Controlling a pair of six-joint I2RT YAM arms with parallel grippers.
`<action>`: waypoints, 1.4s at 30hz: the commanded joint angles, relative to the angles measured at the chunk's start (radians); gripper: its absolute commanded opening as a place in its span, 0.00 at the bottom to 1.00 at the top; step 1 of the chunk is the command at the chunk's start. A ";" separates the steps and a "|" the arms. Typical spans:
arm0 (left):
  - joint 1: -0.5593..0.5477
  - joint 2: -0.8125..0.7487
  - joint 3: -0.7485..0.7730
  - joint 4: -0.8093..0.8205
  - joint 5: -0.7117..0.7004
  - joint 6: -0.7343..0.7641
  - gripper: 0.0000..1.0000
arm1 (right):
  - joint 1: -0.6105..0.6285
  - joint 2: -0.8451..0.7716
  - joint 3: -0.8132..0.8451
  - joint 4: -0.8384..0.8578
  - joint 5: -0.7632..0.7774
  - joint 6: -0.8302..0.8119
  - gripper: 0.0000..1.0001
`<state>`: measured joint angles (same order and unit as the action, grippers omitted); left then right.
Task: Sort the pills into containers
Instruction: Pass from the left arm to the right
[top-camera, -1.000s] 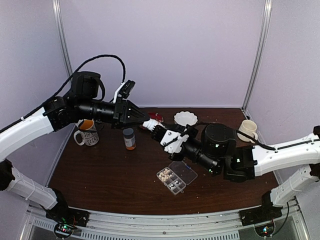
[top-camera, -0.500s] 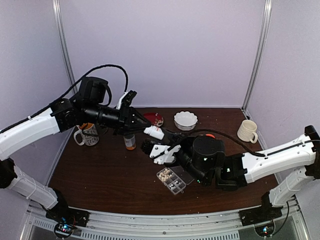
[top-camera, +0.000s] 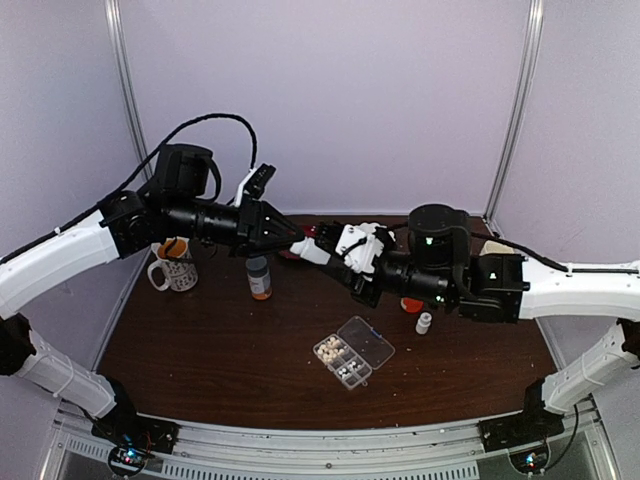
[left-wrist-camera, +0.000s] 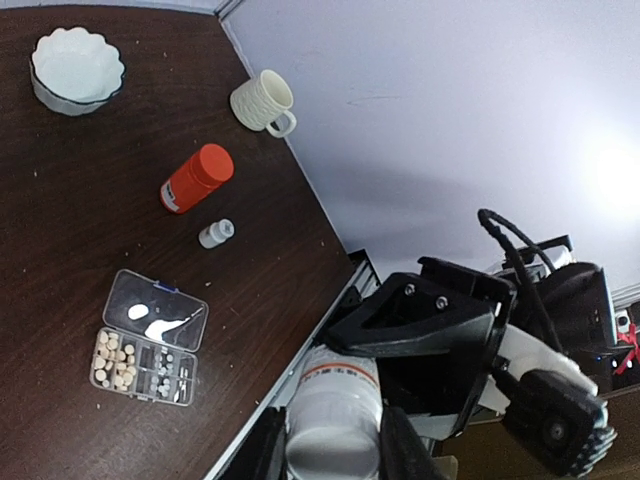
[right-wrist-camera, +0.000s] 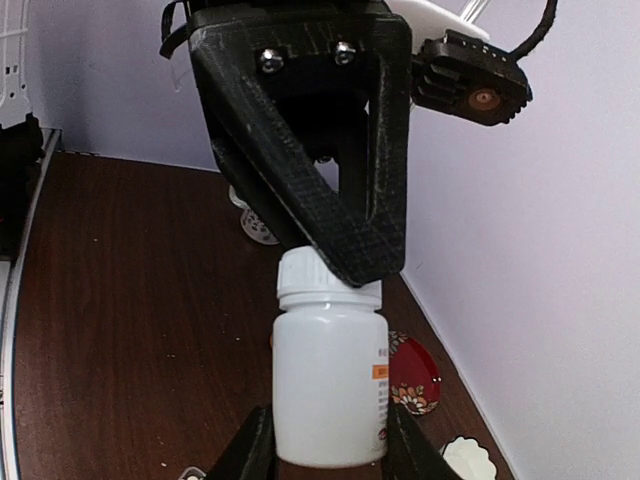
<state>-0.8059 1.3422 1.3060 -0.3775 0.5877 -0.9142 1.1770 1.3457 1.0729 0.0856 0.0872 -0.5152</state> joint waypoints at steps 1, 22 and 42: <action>-0.044 0.046 0.026 -0.040 0.109 0.126 0.02 | -0.036 0.000 0.108 0.041 -0.383 0.210 0.00; -0.123 -0.047 -0.153 0.314 0.208 0.666 0.01 | -0.154 -0.077 -0.003 0.320 -0.764 0.601 0.00; -0.127 0.007 0.013 0.086 0.211 1.272 0.46 | -0.157 -0.168 -0.039 0.119 -0.715 0.504 0.00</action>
<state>-0.9279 1.3724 1.3525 -0.2890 0.9199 0.4091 1.0138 1.2579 1.0195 0.1036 -0.6758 0.0574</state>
